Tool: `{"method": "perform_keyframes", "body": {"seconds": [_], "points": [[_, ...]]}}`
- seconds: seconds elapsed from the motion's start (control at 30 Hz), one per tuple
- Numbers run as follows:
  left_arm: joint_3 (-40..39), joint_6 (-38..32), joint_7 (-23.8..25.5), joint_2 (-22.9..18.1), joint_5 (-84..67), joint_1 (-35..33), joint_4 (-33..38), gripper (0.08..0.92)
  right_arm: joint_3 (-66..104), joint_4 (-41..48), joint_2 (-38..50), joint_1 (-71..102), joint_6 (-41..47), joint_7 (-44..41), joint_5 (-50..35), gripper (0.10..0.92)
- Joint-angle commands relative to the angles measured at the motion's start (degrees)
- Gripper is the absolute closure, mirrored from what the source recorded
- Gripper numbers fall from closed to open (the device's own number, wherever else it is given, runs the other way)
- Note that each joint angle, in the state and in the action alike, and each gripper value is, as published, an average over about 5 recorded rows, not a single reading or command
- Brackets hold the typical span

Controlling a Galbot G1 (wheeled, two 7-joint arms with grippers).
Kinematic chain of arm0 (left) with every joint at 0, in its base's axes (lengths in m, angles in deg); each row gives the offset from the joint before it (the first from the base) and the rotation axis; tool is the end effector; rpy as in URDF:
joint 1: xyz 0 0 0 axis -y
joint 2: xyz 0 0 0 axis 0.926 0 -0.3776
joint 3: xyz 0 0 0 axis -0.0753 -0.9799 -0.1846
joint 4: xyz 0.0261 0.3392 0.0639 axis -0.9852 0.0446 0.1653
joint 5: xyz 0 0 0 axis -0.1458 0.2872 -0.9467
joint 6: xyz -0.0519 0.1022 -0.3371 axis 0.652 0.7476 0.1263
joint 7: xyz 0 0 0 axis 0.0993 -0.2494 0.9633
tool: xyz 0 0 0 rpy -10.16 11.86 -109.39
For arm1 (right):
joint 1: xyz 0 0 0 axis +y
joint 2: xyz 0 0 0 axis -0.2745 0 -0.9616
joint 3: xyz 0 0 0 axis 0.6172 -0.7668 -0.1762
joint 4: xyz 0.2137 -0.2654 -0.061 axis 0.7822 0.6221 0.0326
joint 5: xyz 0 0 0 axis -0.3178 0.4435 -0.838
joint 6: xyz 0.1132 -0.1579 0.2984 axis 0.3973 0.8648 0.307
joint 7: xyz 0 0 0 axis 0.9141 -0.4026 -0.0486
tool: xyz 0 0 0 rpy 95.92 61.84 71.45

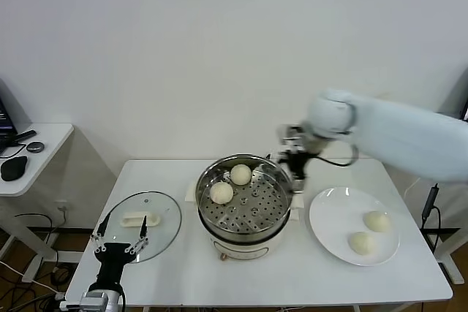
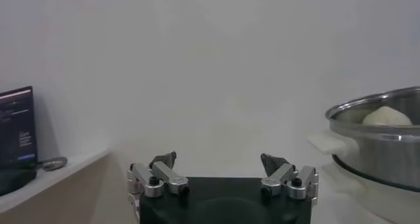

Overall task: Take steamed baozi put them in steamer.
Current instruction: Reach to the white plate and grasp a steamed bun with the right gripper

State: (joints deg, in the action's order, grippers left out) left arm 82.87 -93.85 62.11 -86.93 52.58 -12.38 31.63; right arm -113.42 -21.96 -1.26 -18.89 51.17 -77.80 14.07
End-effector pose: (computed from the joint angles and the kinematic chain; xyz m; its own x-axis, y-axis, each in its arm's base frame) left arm 0.1625 0.0788 -0.3246 -0.9988 -0.0469 -0.0135 -0.0488 0.9696 0.2398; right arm 0.4984 -0.0333 -0.0312 -0.1260 -0.2028 0.9711 -0.9700 -0.1799 -0.1634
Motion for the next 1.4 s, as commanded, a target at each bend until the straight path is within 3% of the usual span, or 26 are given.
{"method": "perform_keyframes", "body": {"seconds": [0.03, 0.4, 0.9, 1.2, 1.4], "points": [[-0.3, 0.0, 0.0, -0.2, 0.3, 0.1, -0.3, 0.177, 7.1, -5.9, 25.3, 10.6, -13.2, -9.1, 18.7, 0.203], [0.4, 0.1, 0.0, -0.7, 0.9, -0.9, 0.9, 0.177, 31.4, -1.0, 24.7, 42.9, -13.8, -4.1, 26.8, 0.203], [2.0, 0.1, 0.0, -1.5, 1.1, -2.2, 2.0, 0.177, 35.5, 7.6, 15.4, 48.8, -13.5, 0.7, 29.6, 0.203], [2.5, 0.1, 0.0, -1.6, 1.1, -2.4, 2.1, 0.177, 36.1, 8.4, 13.4, 50.2, -12.9, 1.0, 29.8, 0.203], [2.2, -0.1, 0.0, -1.8, 1.3, -2.4, 1.9, 0.177, 36.8, 8.7, 12.8, 51.4, -12.1, 1.4, 30.2, 0.256]]}}
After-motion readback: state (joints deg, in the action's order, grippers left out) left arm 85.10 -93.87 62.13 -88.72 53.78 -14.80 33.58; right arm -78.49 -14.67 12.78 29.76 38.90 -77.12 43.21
